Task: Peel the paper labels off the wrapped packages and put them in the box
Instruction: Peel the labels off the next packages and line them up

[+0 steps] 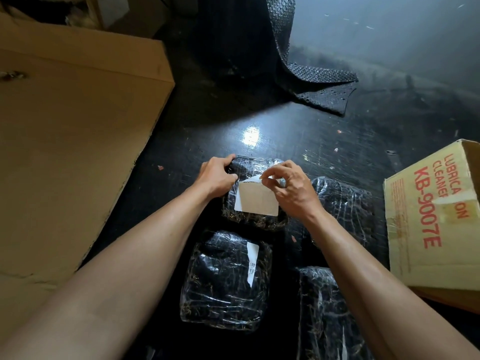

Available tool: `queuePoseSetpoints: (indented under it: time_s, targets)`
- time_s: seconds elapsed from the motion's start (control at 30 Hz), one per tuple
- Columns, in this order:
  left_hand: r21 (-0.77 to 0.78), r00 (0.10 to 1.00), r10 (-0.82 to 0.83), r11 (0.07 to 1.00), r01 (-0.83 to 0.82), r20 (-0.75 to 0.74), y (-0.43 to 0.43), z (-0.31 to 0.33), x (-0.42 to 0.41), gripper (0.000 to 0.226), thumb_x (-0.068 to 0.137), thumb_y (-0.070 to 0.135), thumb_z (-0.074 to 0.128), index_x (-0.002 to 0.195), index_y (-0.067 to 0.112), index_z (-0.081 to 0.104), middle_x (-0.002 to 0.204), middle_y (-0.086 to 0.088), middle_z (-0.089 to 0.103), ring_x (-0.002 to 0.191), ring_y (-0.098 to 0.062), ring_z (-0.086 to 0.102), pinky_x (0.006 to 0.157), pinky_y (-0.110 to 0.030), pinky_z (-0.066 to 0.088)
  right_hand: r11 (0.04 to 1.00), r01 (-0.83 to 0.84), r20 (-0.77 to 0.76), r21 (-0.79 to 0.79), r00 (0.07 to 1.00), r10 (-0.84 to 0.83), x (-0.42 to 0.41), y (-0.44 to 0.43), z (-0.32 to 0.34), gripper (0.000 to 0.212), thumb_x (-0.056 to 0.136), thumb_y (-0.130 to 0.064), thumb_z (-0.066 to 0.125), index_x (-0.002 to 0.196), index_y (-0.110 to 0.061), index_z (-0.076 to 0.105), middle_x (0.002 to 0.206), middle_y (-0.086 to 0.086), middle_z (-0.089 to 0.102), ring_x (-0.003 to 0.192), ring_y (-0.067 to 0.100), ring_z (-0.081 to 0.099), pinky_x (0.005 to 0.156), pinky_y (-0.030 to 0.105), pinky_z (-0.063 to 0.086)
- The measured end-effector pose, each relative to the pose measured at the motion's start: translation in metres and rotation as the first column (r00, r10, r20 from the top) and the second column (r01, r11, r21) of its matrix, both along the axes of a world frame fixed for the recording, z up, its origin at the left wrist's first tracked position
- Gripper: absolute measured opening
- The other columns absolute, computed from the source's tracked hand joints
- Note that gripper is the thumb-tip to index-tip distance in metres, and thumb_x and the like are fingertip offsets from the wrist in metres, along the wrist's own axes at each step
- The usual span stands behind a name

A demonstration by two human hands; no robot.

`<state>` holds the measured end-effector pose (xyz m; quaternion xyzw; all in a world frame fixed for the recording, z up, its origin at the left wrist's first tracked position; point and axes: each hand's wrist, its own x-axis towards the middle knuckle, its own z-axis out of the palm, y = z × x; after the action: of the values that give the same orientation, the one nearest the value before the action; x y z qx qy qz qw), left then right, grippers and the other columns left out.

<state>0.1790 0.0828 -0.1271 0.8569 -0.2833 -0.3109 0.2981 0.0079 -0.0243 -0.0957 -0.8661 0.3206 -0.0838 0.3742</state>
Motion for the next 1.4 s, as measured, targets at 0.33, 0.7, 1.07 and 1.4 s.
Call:
queuePoseSetpoints:
  time_s: [0.33,0.7,1.07,1.4]
  targets:
    - [-0.011,0.999,-0.036,0.999,0.036,-0.039,0.008,-0.007,0.000,0.066,0.093,0.027,0.064,0.153,0.040,0.040,0.151,-0.003,0.051,0.142,-0.024,0.045,0.112,-0.030,0.033,0.999,0.037,0.004,0.029,0.999,-0.037,-0.005,0.005,0.006,0.025,0.093,-0.022,0.069,0.082,-0.045,0.065,0.099,-0.008,0.055,0.108,0.018,0.055,0.094,0.039,0.050]
    - [-0.104,0.981,0.147,0.982,-0.160,-0.122,0.019,-0.015,-0.025,0.062,0.094,0.041,0.067,0.151,0.029,0.045,0.143,0.000,0.060,0.135,-0.021,0.052,0.115,-0.034,0.038,0.997,0.064,0.002,0.034,0.998,-0.064,-0.010,0.006,0.002,0.026,0.093,-0.018,0.068,0.088,-0.044,0.067,0.103,-0.007,0.057,0.109,0.020,0.056,0.095,0.048,0.051]
    - [-0.143,0.966,0.236,0.958,-0.250,-0.109,0.018,-0.011,-0.029,0.059,0.090,0.035,0.074,0.145,0.031,0.054,0.138,0.002,0.063,0.129,-0.014,0.057,0.106,-0.020,0.036,1.000,0.019,-0.016,-0.001,1.000,-0.019,-0.013,0.008,0.011,0.020,0.094,-0.019,0.068,0.090,-0.038,0.069,0.103,-0.002,0.056,0.105,0.017,0.052,0.083,0.027,0.046]
    - [-0.131,0.974,0.208,0.967,-0.219,-0.095,0.016,-0.008,-0.028,0.059,0.090,0.034,0.073,0.145,0.034,0.053,0.135,0.000,0.066,0.128,-0.016,0.056,0.106,-0.021,0.037,1.000,0.001,-0.045,-0.029,0.999,-0.002,-0.016,0.011,0.018,0.012,0.094,-0.019,0.068,0.096,-0.029,0.073,0.104,-0.002,0.057,0.103,0.014,0.052,0.083,0.022,0.046]
